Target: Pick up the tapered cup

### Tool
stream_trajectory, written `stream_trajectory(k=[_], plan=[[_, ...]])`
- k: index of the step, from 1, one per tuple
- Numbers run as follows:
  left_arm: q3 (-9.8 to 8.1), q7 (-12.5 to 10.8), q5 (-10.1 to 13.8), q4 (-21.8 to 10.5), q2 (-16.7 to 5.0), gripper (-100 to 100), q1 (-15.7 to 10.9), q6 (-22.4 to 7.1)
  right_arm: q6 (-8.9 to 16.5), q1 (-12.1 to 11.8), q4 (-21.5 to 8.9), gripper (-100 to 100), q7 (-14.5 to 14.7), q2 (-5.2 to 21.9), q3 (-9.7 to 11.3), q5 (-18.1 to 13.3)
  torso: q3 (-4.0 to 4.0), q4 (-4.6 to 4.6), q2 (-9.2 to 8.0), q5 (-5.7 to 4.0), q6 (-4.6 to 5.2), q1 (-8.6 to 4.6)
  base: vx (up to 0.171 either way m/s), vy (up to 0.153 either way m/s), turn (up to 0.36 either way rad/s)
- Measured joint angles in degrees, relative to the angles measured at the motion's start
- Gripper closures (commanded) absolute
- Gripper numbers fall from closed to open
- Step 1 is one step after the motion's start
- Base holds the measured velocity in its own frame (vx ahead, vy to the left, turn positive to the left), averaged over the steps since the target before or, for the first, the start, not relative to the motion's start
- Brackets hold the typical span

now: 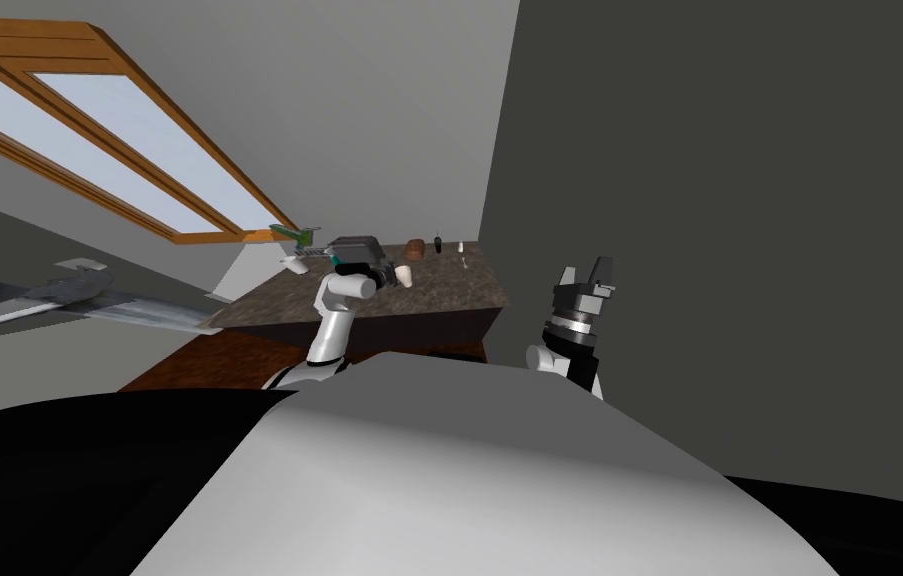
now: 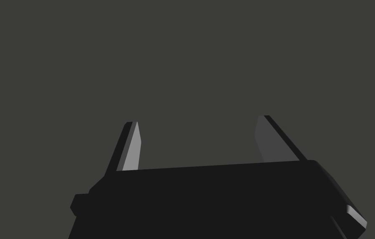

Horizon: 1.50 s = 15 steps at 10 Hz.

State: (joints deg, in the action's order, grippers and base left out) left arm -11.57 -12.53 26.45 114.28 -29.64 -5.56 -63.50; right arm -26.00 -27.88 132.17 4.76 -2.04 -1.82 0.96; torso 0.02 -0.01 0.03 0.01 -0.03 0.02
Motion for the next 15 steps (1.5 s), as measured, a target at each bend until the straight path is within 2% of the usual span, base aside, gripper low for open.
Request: stream_trajectory(k=[15], plan=[[-1.80,-4.9,2.4,-7.3,-4.5,-100,-9.3,-23.2,0.0,0.0,0.0,0,0.0,0.0,0.0,0.0,0.01,-0.01,0.02,0.00,0.00,0.01,0.016,0.012,-0.056]])
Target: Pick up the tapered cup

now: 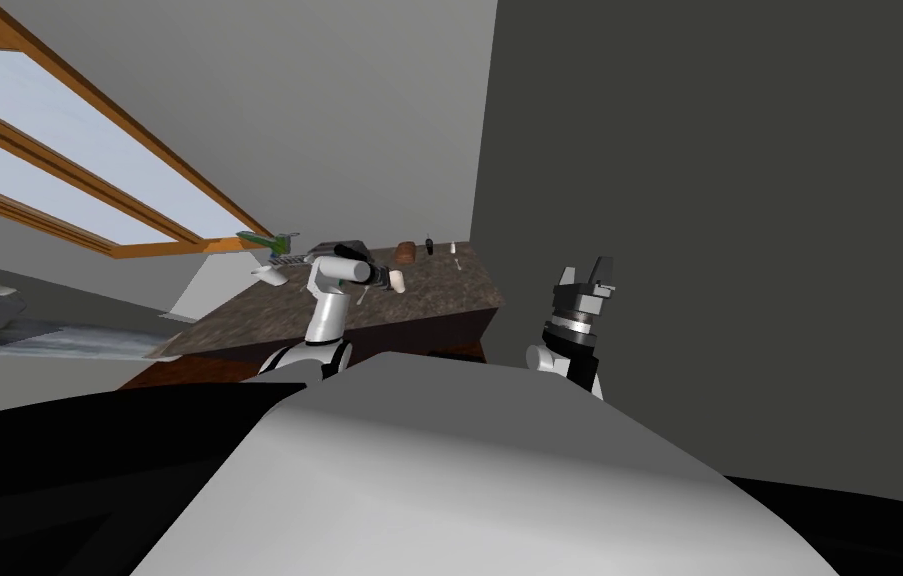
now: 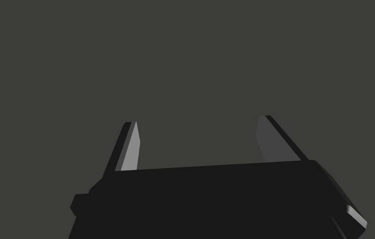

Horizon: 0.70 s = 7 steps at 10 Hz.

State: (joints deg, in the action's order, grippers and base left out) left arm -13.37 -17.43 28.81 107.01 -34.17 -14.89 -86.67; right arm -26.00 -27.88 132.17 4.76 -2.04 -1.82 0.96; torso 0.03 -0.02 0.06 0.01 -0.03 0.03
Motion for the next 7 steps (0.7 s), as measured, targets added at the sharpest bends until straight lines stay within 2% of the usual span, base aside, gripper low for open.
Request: stream_trajectory(k=[4,7], plan=[[-0.51,-1.2,0.7,-1.9,-1.4,-100,-2.4,-6.0,0.0,0.0,0.0,0,0.0,0.0,0.0,0.0,0.00,0.00,0.00,0.00,0.00,0.00,0.012,0.012,-0.045],[-0.54,-2.1,0.8,-2.8,-2.0,-100,-3.8,-9.5,0.0,0.0,0.0,0,0.0,0.0,0.0,0.0,-0.01,0.00,-0.02,0.00,-0.02,-0.01,0.008,0.010,-0.037]])
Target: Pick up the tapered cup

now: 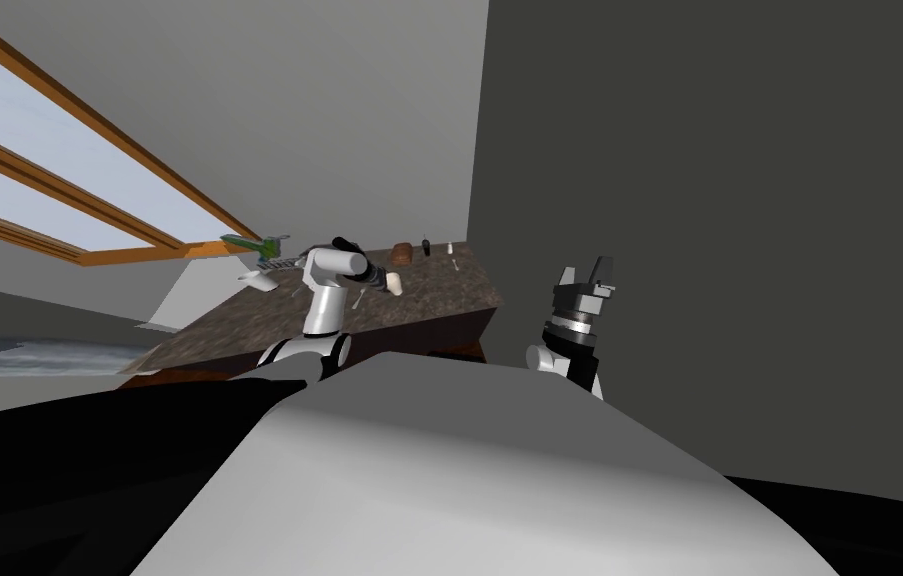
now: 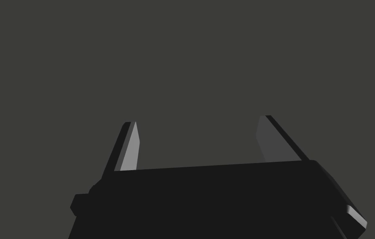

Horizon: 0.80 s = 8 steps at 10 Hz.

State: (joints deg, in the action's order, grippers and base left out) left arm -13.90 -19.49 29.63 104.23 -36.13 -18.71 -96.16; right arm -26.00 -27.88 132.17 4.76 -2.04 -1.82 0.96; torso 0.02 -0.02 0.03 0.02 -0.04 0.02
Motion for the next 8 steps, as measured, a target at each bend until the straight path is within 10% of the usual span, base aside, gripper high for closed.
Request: stream_trajectory(k=[2,3,4,7,8], plan=[[-0.17,-0.5,0.3,-0.6,-0.5,-100,-0.9,-2.2,0.0,0.0,0.0,0,0.0,0.0,0.0,0.0,0.00,0.00,0.00,0.00,0.00,0.00,0.004,0.005,-0.017],[-0.18,-0.5,0.3,-0.6,-0.5,0,-0.9,-2.5,0.0,0.0,0.0,0,0.0,0.0,0.0,0.0,-0.01,0.00,-0.02,0.00,-0.01,-0.02,0.000,0.000,0.000],[-0.18,-0.5,0.3,-0.6,-0.5,-100,-0.9,-2.4,0.0,0.0,0.0,0,0.0,0.0,0.0,0.0,-0.02,0.01,-0.03,0.00,-0.01,-0.03,0.008,0.002,-0.018],[0.47,0.3,-0.8,-3.0,0.3,-100,-0.4,0.4,0.0,0.0,0.0,0,0.0,0.0,0.0,0.0,0.01,-0.01,0.01,0.00,-0.01,-0.02,0.010,0.002,-0.012],[0.50,0.3,-0.8,-3.1,0.4,100,-0.4,0.6,0.0,0.0,0.0,0,0.0,0.0,0.0,0.0,0.00,0.00,-0.01,-0.01,-0.01,-0.03,0.000,0.000,0.000]])
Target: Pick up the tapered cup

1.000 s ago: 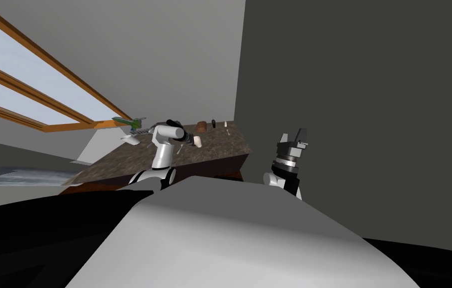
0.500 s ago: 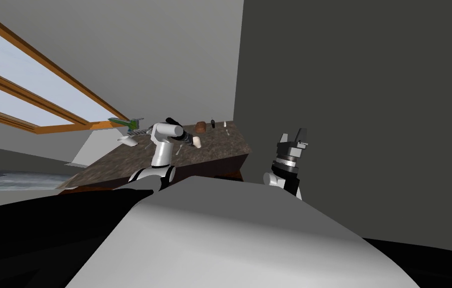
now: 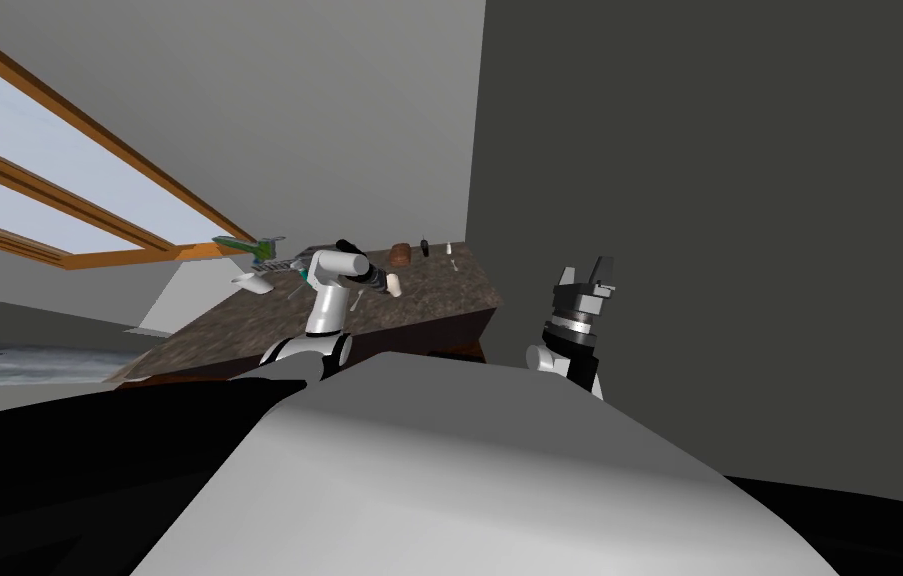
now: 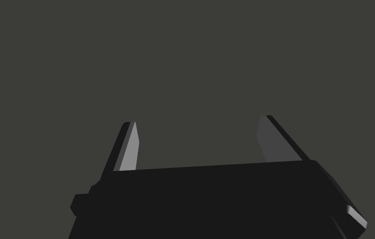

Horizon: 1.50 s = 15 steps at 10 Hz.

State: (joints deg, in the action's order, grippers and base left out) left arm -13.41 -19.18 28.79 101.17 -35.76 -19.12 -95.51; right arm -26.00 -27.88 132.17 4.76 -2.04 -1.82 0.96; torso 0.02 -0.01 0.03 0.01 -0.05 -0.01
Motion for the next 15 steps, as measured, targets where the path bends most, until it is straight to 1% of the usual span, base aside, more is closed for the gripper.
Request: stream_trajectory(k=[4,6,9,12,15], plan=[[0.00,0.0,0.0,0.0,0.0,100,0.0,0.0,0.0,0.0,0.0,0,0.0,0.0,0.0,0.0,-0.02,0.01,-0.03,0.00,0.00,-0.01,0.000,0.000,0.000],[0.00,0.0,0.0,0.0,0.0,-100,0.0,0.0,0.0,0.0,0.0,0,0.0,0.0,0.0,0.0,-0.02,0.01,-0.03,0.00,0.00,-0.01,-0.030,0.007,-0.058],[1.14,0.0,3.5,-2.1,-2.8,-100,-0.9,-0.1,0.0,0.0,0.0,0,0.0,0.0,0.0,0.0,-0.20,0.08,-0.34,0.00,0.01,0.04,-0.078,0.018,-0.106],[2.37,0.1,7.3,-4.4,-6.0,-100,-1.9,-0.2,0.0,0.0,0.0,0,0.0,0.0,0.0,0.0,-0.14,0.06,-0.23,0.03,0.00,0.14,-0.046,0.032,-0.108],[3.61,0.2,10.5,-6.8,-8.8,-100,-3.0,-0.1,0.0,0.0,0.0,0,0.0,0.0,0.0,0.0,-0.11,0.05,-0.18,0.02,-0.01,0.08,-0.041,0.018,-0.089]])
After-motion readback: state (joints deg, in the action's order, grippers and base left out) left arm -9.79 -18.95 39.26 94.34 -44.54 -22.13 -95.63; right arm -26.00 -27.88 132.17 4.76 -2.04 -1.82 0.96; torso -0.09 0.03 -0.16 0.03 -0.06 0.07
